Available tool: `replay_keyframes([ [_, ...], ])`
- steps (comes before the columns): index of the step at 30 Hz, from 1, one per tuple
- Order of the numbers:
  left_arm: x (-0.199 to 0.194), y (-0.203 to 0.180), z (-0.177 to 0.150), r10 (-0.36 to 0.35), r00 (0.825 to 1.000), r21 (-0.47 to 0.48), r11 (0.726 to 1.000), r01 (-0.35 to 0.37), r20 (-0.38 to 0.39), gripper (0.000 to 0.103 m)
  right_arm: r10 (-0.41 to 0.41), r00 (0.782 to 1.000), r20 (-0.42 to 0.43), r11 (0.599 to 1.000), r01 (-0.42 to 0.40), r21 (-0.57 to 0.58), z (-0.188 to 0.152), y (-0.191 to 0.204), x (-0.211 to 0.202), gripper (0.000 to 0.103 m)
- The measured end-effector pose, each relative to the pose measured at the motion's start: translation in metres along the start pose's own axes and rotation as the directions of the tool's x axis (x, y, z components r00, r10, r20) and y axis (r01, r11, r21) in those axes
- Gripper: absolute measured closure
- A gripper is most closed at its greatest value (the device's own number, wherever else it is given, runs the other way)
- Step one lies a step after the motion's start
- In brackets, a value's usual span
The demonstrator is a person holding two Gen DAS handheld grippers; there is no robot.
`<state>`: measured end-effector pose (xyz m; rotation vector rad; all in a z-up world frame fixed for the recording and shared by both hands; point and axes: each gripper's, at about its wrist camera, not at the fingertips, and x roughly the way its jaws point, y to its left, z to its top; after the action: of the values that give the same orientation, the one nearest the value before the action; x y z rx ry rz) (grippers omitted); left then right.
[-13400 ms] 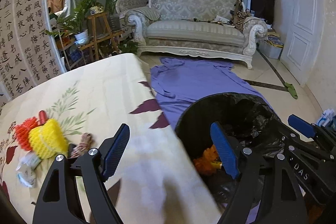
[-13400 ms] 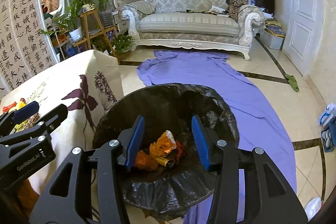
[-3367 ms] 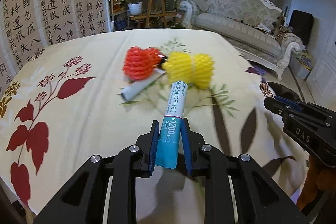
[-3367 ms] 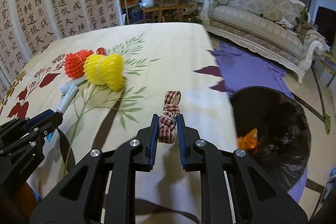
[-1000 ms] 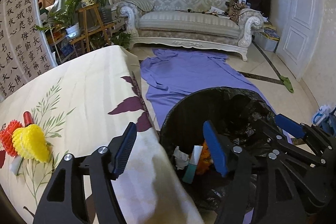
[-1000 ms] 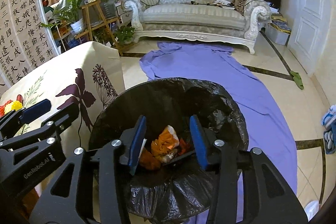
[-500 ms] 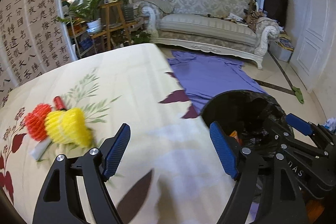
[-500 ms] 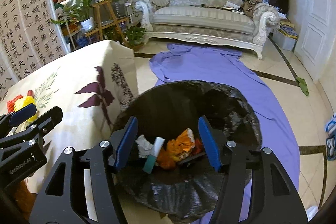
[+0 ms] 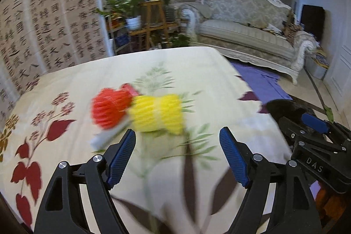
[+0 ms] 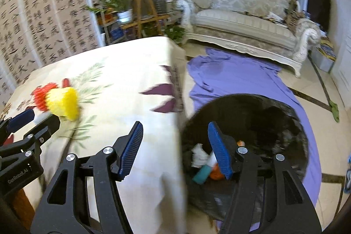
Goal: Collect trash
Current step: 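Move both tools back toward the remaining foam nets on the bed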
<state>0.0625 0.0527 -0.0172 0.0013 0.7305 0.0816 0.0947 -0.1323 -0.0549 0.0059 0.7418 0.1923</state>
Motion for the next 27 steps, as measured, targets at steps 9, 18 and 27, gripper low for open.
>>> replay_keyframes([
  [9, -0.003, 0.067, -0.016, 0.112, 0.993, -0.092, 0.989, -0.114, -0.028, 0.026, 0.139, 0.99, -0.015, 0.984, -0.14, -0.11, 0.011, 0.081, 0.008, 0.035],
  [18, -0.004, 0.124, -0.029, 0.194, 0.979, -0.178, 0.963, -0.201, -0.058, 0.026, 0.215, 0.976, -0.041, 0.962, -0.219, -0.161, 0.021, 0.139, 0.023, 0.025],
  [27, -0.003, 0.153, -0.028, 0.213, 0.975, -0.227, 0.949, -0.22, -0.058, 0.026, 0.159, 0.986, -0.059, 0.97, -0.167, -0.178, 0.031, 0.178, 0.053, 0.022],
])
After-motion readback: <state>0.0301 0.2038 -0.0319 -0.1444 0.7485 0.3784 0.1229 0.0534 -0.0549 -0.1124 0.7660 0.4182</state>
